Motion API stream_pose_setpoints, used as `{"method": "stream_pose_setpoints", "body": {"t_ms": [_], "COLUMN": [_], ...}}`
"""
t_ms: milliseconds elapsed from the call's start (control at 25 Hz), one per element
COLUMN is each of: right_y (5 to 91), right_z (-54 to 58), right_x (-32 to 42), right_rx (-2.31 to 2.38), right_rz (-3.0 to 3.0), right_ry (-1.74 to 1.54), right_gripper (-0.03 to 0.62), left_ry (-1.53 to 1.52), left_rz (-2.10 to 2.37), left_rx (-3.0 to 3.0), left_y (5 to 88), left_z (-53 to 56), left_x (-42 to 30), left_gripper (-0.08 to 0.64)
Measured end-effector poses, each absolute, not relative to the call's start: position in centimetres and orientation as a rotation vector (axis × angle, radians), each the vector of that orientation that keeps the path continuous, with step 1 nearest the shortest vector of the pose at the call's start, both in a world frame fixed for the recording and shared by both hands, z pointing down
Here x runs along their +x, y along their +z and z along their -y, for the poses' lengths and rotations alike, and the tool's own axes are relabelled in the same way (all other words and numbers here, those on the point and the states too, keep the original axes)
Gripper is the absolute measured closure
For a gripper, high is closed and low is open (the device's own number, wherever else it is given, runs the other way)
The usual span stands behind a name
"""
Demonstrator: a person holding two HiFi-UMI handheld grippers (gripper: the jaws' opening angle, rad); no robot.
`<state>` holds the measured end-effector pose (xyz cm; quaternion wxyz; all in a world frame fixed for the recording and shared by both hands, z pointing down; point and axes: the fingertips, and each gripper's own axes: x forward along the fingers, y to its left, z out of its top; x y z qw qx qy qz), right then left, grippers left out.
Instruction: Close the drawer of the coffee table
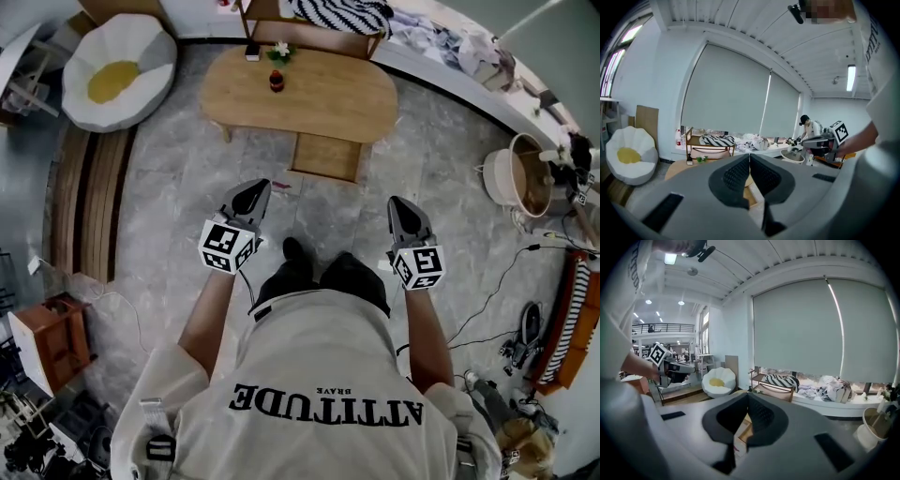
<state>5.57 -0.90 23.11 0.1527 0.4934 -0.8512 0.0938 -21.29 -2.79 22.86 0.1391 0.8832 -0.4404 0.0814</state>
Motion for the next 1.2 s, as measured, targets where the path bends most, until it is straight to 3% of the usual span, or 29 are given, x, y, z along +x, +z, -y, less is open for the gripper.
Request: {"method": "stream_pose_setpoints", "body": {"t_ms": [1200], "right_y": [32.4], "right_z": [10.0], "right_x": [9.8], "right_rx": [1.263], "right_rz": [2.457], "right_ry": [0.392], "right_gripper": [0.574], "left_ry": [0.293], "left_rz": [1.422], "left_rx": [2.375], "left_y": [30.9], "left_z": [8.4], "left_x": [-14.8], "left_gripper": [0.538]}}
